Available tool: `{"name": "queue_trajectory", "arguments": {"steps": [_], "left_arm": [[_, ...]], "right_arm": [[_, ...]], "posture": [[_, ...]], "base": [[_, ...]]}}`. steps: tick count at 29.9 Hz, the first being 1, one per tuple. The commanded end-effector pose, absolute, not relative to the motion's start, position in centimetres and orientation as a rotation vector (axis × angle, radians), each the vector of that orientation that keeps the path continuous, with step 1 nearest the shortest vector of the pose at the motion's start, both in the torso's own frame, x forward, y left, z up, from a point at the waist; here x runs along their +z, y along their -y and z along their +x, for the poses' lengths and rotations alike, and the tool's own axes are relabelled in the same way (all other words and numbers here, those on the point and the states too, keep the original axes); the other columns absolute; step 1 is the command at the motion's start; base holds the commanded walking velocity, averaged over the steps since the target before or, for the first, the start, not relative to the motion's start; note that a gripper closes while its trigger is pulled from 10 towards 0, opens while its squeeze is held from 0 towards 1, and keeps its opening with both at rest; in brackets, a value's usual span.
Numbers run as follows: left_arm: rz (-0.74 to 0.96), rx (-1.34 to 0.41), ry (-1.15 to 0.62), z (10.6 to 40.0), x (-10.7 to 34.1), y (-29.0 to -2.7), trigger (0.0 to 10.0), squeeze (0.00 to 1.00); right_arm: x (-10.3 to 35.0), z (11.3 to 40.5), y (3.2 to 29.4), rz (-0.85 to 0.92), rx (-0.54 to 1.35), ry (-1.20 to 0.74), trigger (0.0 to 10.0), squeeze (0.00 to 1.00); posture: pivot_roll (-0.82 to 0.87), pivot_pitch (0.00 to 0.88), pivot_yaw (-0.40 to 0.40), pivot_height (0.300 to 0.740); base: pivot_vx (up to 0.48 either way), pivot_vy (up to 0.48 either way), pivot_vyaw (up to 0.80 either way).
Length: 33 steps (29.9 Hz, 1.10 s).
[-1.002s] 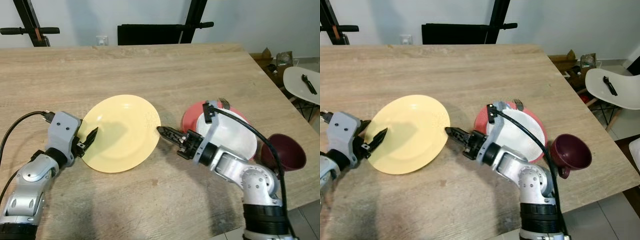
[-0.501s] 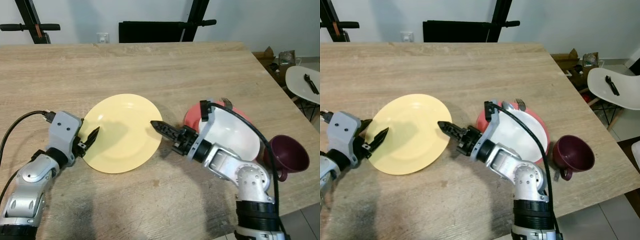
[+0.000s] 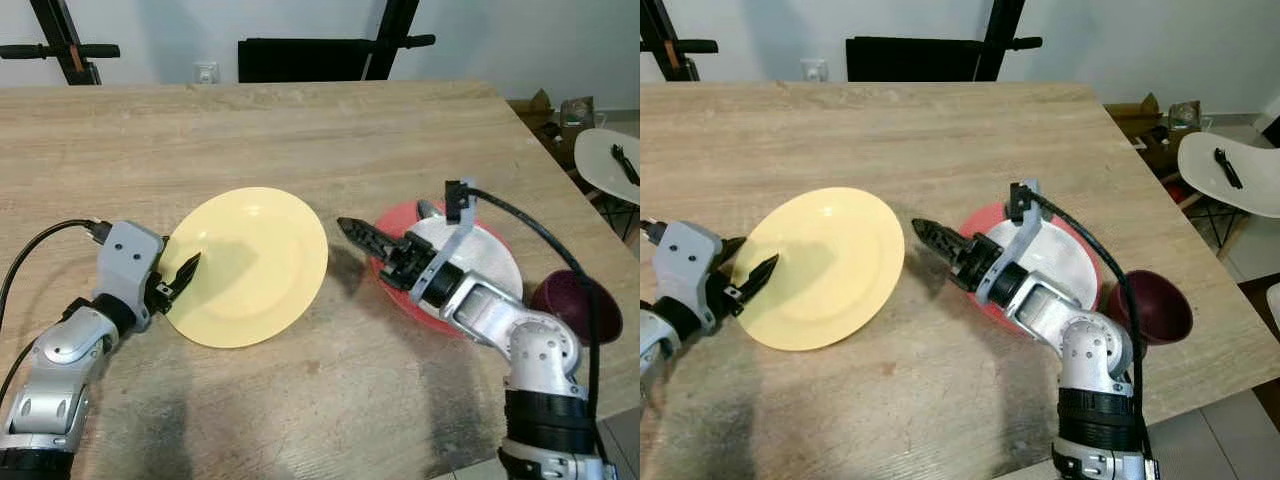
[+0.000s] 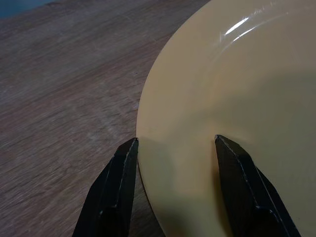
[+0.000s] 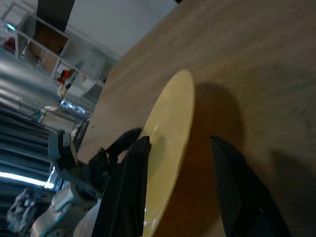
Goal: Setting the table
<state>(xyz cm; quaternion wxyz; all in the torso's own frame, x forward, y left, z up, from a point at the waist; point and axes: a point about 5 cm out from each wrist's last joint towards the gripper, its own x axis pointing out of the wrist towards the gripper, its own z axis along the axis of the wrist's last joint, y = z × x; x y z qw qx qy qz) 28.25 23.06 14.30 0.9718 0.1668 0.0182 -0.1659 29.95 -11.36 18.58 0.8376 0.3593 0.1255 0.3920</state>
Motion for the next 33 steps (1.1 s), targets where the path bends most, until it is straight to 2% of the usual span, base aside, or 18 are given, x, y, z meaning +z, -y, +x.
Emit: {"name": "queue_trajectory", "arguments": {"steps": [1,8,16,22,25,33], "left_arm": [[0.305,-0.343,-0.22,27.2,10.4,-23.2,10.0,0.0],[0.305,-0.341,-0.22,27.0,10.5,-23.2,10.0,0.0],[0.302,-0.337,-0.223,27.0,10.4,-23.3,10.0,0.0],[0.296,-0.338,-0.223,26.9,10.3,-23.1,10.0,0.0],[0.292,-0.341,-0.223,26.9,10.2,-23.0,10.0,0.0],[0.296,-0.339,-0.221,26.9,10.4,-23.0,10.0,0.0]], "right_arm": [[17.5,29.4,10.8,0.756,0.839,-0.316,10.0,0.0],[16.0,28.8,9.0,0.782,0.869,-0.382,10.0,0.0],[16.1,28.7,7.8,0.793,0.903,-0.383,10.0,0.0],[15.8,29.3,7.0,0.808,0.887,-0.379,10.0,0.0],[15.4,30.2,5.4,0.85,0.871,-0.396,10.0,0.0],[14.4,30.1,3.7,0.819,0.903,-0.47,10.0,0.0]], "posture": [[-0.04,0.146,-0.097,0.74],[-0.03,0.151,-0.1,0.74],[-0.03,0.153,-0.107,0.74],[-0.03,0.151,-0.11,0.74],[-0.03,0.151,-0.108,0.74],[-0.02,0.149,-0.11,0.74]], "base": [[0.0,0.0,0.0],[0.0,0.0,0.0],[0.0,0.0,0.0],[0.0,0.0,0.0],[0.0,0.0,0.0],[0.0,0.0,0.0]]}}
